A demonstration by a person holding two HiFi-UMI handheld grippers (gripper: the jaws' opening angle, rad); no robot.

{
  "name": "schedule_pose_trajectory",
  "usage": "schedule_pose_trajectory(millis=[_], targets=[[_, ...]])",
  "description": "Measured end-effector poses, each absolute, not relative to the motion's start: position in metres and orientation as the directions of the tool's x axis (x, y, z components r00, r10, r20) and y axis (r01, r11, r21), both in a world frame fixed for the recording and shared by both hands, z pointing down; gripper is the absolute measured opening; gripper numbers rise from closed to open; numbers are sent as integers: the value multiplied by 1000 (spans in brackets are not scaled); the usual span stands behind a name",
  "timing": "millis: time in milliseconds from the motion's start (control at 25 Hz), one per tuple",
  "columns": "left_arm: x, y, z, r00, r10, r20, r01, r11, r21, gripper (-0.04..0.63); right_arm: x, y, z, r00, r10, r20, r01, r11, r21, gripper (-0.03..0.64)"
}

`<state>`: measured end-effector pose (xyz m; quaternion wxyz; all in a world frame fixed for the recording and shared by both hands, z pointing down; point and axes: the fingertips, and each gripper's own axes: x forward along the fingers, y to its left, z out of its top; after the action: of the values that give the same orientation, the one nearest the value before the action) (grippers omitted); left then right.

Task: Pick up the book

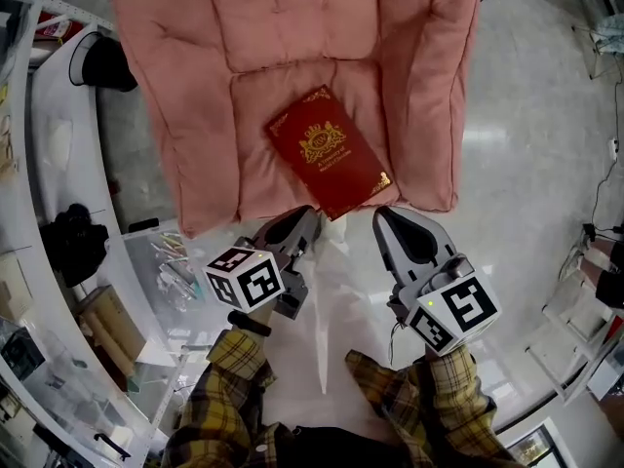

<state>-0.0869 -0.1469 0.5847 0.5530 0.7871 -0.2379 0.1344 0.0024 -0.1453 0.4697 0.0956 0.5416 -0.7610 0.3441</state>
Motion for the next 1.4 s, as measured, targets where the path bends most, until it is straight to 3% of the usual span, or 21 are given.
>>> schedule_pose_trajectory(millis=[160,720,1000,1400], targets=[[-93,-146,619,844,-229,485,-531,-226,817,15,2,-140,490,-409,-745,527,-883,177,-436,18],[-76,-99,705,878,-4,479,-476,-123,871,288,-5,-128,528,-447,-709,545,-858,167,-486,18],[-67,-72,747,896,97,434,-433,-35,901,318,-12,-114,535,-465,-680,567,-844,149,-515,18],[-52,-75,773,910,92,403,-410,69,910,324,-3,-97,550,-457,-650,608,-843,98,-528,18]])
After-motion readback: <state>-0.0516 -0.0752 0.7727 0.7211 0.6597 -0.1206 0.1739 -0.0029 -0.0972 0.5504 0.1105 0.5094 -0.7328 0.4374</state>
